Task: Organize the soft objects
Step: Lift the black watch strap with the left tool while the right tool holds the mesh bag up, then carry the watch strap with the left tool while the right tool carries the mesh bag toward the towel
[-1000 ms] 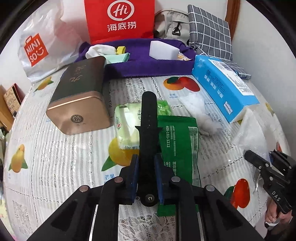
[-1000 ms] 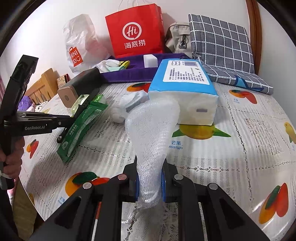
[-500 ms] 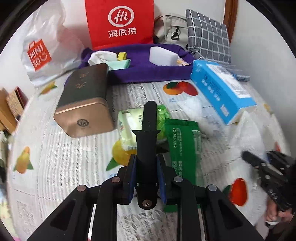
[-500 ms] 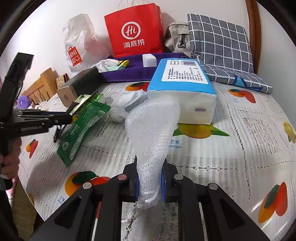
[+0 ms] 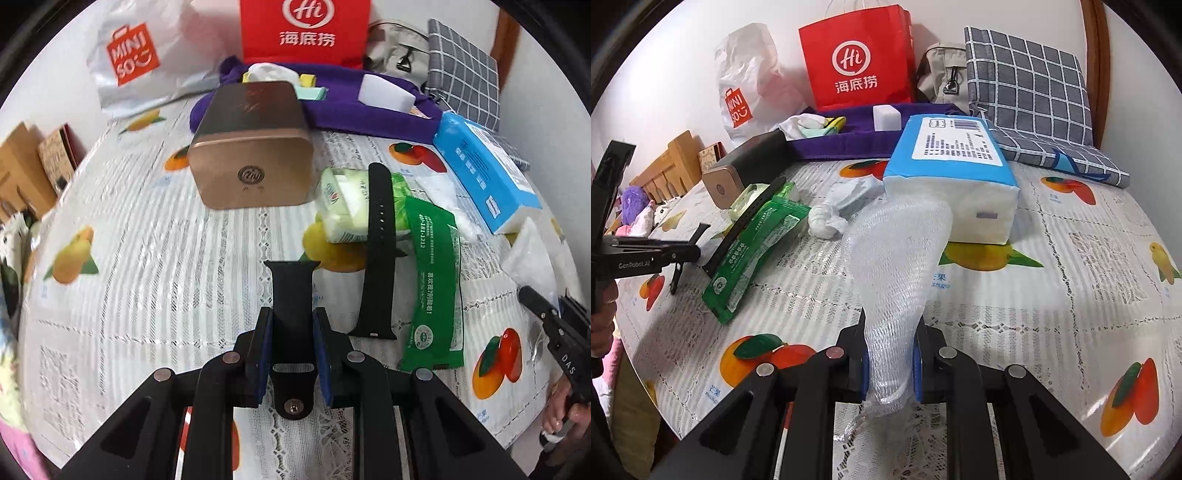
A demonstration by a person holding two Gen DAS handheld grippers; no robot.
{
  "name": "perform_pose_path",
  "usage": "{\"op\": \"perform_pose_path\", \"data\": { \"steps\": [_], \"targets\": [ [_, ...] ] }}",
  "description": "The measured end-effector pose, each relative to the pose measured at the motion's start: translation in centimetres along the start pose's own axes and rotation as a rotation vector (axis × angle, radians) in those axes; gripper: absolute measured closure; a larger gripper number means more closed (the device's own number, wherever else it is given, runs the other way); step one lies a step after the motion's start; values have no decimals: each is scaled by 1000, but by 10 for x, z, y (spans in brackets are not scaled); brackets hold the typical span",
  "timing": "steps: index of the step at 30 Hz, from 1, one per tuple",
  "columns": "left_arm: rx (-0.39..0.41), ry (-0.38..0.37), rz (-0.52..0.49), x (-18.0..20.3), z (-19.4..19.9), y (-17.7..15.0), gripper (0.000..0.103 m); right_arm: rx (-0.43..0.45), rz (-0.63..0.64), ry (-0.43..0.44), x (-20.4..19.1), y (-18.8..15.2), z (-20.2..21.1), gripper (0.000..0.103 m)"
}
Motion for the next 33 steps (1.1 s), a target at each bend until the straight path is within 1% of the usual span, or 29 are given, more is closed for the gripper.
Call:
{"op": "perform_pose_path", "data": {
  "steps": [6, 10, 14, 21, 25, 33],
  "targets": [
    [6, -23, 19, 1, 0, 2, 82, 0, 21, -20, 1, 3, 8, 86],
    [12, -38, 32, 0, 4, 4, 82, 14, 12, -18, 4, 10, 19, 87],
    [30, -36, 36, -4, 12, 8, 82, 24, 16, -26, 6, 19, 28, 87],
    [48, -36, 62, -12, 24, 17, 82, 48, 2, 15, 1, 42, 40, 87],
    [70, -34, 71, -13, 32, 27, 82, 61, 18, 30, -4, 60, 45, 87],
    [98, -37, 79, -15, 40, 49, 82, 67, 7, 52, -8, 92, 42, 87]
  ]
}}
Point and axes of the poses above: each gripper's, at about its wrist camera, not at the fingertips, and z roughly against the way its jaws point, x to its right, y to its top, the point moved 5 cm from there along -z, roughly the way its jaws point, and after that the axes turned 9 degrees about x, right-handed, at the moved point
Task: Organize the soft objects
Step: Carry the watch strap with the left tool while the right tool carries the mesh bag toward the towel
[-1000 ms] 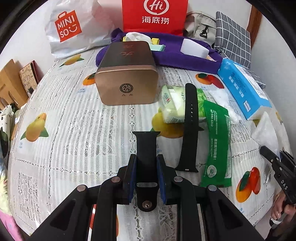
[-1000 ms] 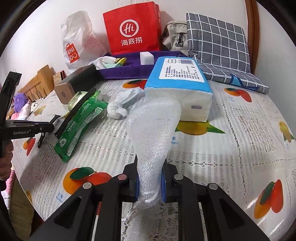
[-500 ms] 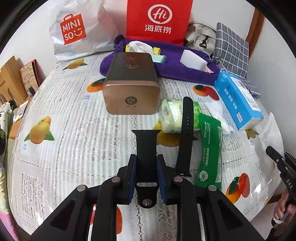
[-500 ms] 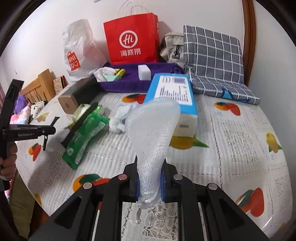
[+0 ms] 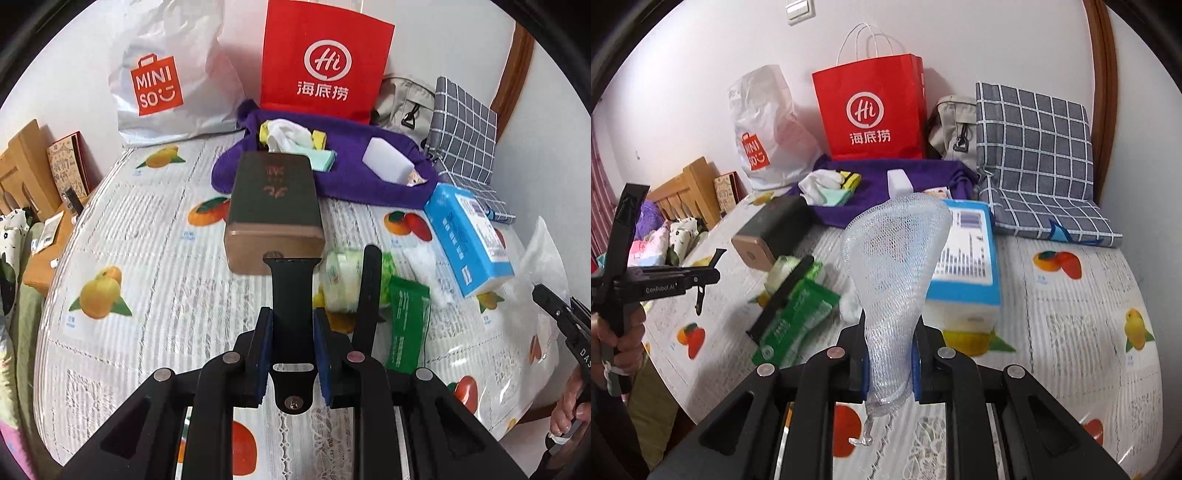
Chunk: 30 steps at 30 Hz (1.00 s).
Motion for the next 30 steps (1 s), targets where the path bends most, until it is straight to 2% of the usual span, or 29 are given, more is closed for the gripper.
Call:
{"op": "perform_pose_path", "data": {
  "steps": [10, 20, 30],
  "targets": [
    [42, -8, -13, 3, 1, 35, 82, 2, -23, 7, 8, 39, -18, 87],
    [53, 0, -23, 7, -15, 66, 82, -3, 3, 8, 10, 65, -40, 87],
    [71, 7, -39, 11, -35, 107, 82, 21, 15, 45, 14, 109, -66, 87]
  ]
}}
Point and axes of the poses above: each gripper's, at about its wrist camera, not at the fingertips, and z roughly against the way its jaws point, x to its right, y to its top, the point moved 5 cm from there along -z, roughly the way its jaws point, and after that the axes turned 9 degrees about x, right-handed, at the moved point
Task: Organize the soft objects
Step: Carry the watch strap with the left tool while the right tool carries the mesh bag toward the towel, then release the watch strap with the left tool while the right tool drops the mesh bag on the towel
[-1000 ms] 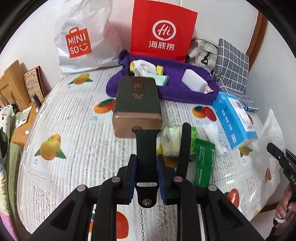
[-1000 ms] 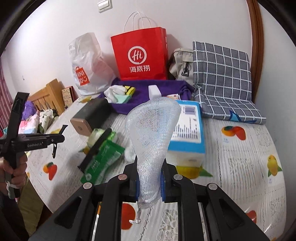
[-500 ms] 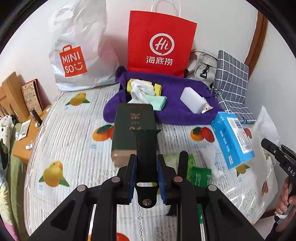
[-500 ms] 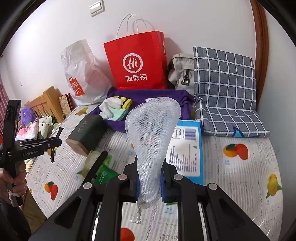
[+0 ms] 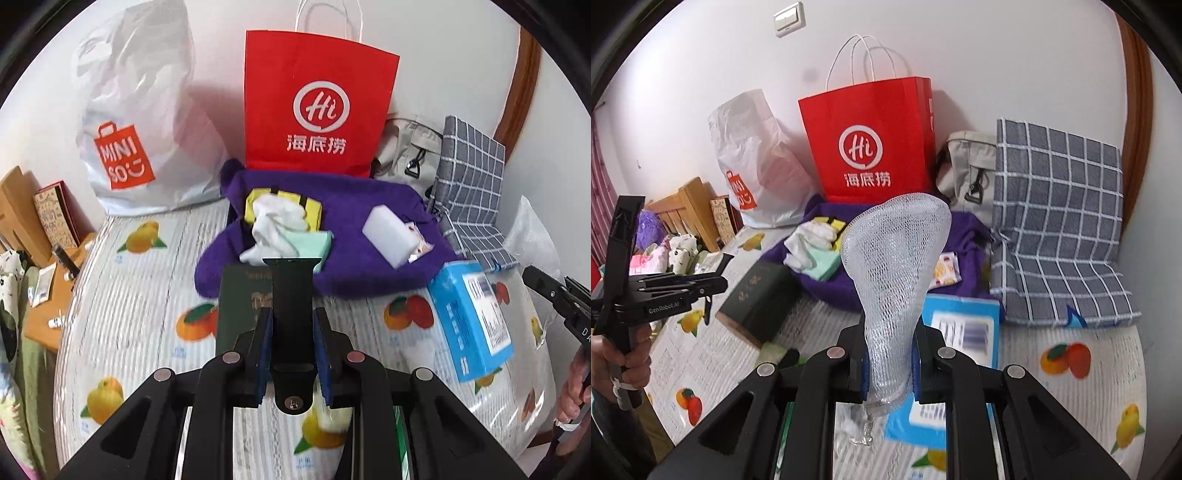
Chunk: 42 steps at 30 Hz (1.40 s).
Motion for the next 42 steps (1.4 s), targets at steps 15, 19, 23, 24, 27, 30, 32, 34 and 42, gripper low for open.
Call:
{"op": "perform_pose_path", "data": {
  "steps": [15, 19, 23, 24, 27, 30, 32, 34, 42],
  "targets": [
    [43, 39, -14, -7, -25, 63, 82, 39, -33, 20, 20, 82, -57, 87],
    [42, 40, -20, -7, -37, 76, 82, 40, -29, 24, 22, 97, -80, 87],
    [28, 36, -20, -4, -55, 82, 82, -5, -35, 29, 29, 92, -111, 87],
    [23, 33, -20, -2, -60, 83, 82, -19, -38, 34, 30, 90, -116, 87],
    [3, 17, -18, 2, -79, 86, 82, -43, -67, 48, 38, 83, -135, 87],
    [-19, -5, -1, 7, -99, 90, 82, -72, -103, 53, 49, 74, -158, 86],
    [-26, -18, 11, 10, -110, 92, 82, -114, -106, 53, 54, 67, -173, 85],
    [-34, -30, 24, 12, -123, 92, 82, -137, -87, 41, 57, 60, -186, 85],
    [-77, -54, 4, 16, -152, 90, 82, -227, -48, 12, 59, 33, -220, 85]
  ]
}}
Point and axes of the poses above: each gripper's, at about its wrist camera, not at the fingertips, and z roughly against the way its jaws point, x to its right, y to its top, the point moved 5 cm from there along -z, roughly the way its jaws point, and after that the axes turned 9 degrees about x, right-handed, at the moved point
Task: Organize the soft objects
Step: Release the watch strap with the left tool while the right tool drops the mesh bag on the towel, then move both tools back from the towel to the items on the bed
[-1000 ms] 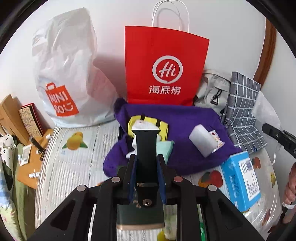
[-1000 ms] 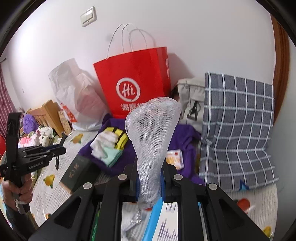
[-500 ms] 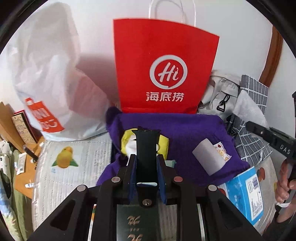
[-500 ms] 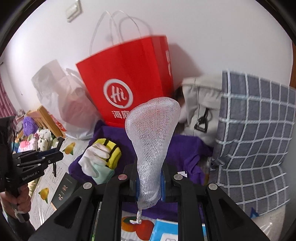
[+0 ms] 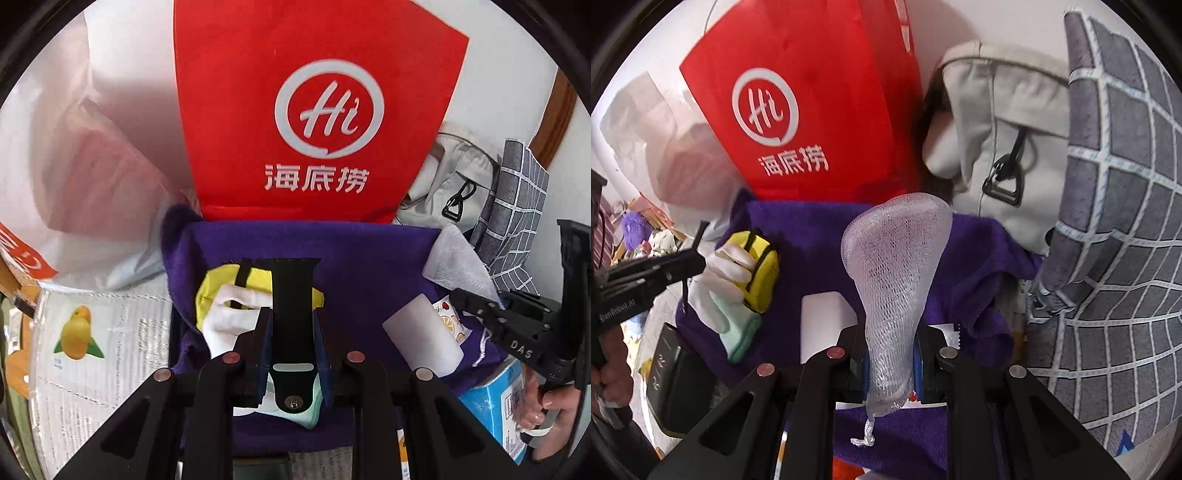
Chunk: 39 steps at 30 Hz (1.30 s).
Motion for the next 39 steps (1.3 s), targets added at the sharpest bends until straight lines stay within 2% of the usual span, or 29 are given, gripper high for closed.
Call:
{"op": "perform_pose_path", "data": {
  "steps": [3, 5, 9, 11, 13, 15, 16, 18, 25, 29, 35, 39],
  "targets": [
    [-31, -22, 8, 0, -10, -5, 82, 1, -36, -25, 5, -2, -7, 85],
    [-45, -31, 14, 0, -14, -8, 82, -29, -47, -12, 5, -7, -16, 85],
    [-53, -20, 3, -2, -16, -10, 82, -32, -35, -16, 3, -8, -19, 85],
    [-53, -29, 10, -4, -16, -9, 82, -34, -29, -17, 2, -8, -20, 77],
    [-53, -33, 20, -6, -16, -9, 82, -48, -27, -16, 1, -9, -24, 64],
    [-54, -39, 26, -8, -16, -9, 82, -53, -31, -7, 1, -9, -25, 57],
    [-58, -43, 26, -7, -16, -9, 82, -55, -38, -7, 2, -9, -26, 47],
    [-59, -47, 31, -8, -16, -9, 82, -54, -47, -9, 3, -9, -26, 36],
    [-68, -56, 32, -7, -18, -11, 81, 9, -71, -2, 14, -3, -6, 33],
    [-65, -55, 54, -9, -17, -9, 54, 56, -45, -24, 13, 4, 15, 33],
    [-43, -39, 65, -13, -4, -4, 53, 140, -11, -39, -3, 14, 54, 33],
    [-17, -32, 59, -11, 10, 0, 50, 185, 1, -37, -21, 6, 85, 33]
  ]
}}
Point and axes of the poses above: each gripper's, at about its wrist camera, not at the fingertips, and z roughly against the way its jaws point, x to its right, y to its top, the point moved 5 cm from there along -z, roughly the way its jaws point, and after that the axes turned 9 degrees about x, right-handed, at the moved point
